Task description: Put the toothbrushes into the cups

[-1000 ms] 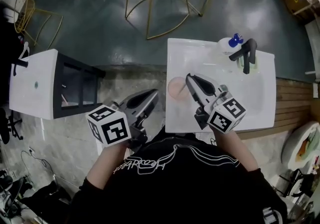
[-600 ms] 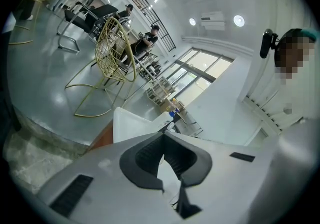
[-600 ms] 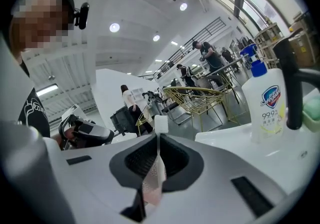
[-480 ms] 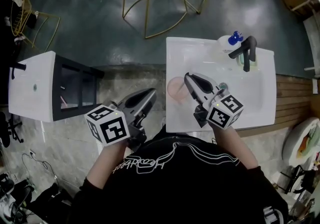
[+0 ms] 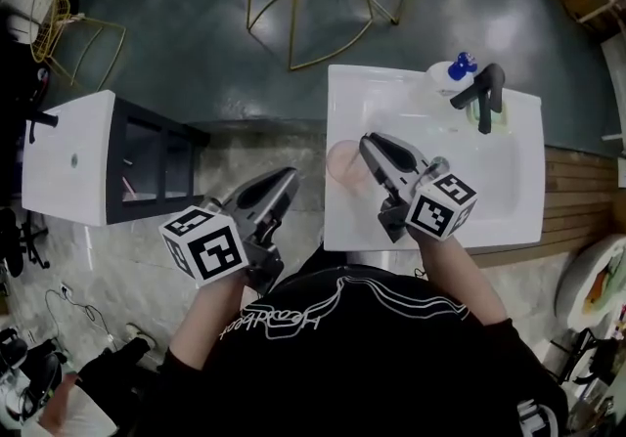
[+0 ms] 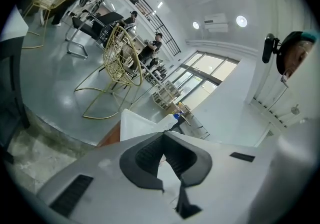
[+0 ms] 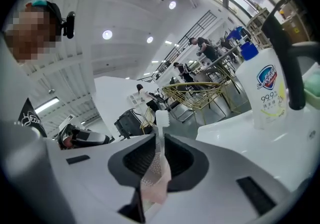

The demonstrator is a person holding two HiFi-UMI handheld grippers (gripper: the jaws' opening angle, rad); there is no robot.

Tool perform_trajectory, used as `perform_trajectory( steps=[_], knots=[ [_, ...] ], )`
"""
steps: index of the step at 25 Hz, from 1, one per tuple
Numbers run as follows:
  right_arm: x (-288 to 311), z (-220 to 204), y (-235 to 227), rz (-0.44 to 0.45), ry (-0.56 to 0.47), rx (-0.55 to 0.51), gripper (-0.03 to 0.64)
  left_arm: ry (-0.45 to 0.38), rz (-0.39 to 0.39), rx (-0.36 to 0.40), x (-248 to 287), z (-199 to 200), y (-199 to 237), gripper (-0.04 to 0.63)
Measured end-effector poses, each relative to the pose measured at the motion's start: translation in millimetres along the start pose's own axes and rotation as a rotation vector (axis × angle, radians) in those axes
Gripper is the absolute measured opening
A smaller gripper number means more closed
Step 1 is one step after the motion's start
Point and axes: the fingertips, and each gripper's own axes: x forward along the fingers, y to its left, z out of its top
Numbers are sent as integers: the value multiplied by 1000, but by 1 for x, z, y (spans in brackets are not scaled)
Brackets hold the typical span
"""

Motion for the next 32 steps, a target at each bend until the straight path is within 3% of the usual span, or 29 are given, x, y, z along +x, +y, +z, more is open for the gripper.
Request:
perform_trajectory(
  steps=[2,10,16,24,28,32],
  knots=[
    [-2,-3,1,8,5,8,139,-19,18,1,-5,-3,-3,6],
    [-59,10,5,-84,-65,-47,163,-84,34,12,-20,-25,-42,6],
    [-115,33,55,-21,-108,-159,153,-135,2,45,-27,-44,-95,6],
    [-208,47,136,101,-147,-304,44,-188,-59,98,-42,-91,-174,6],
    [-246,34,164,162,-109,-282,37,-204,-104,146,-53,-113,-213,6],
    [-276,22,194,265,-85,-212,37,-204,-125,246,-59,-135,-251,6]
  ],
)
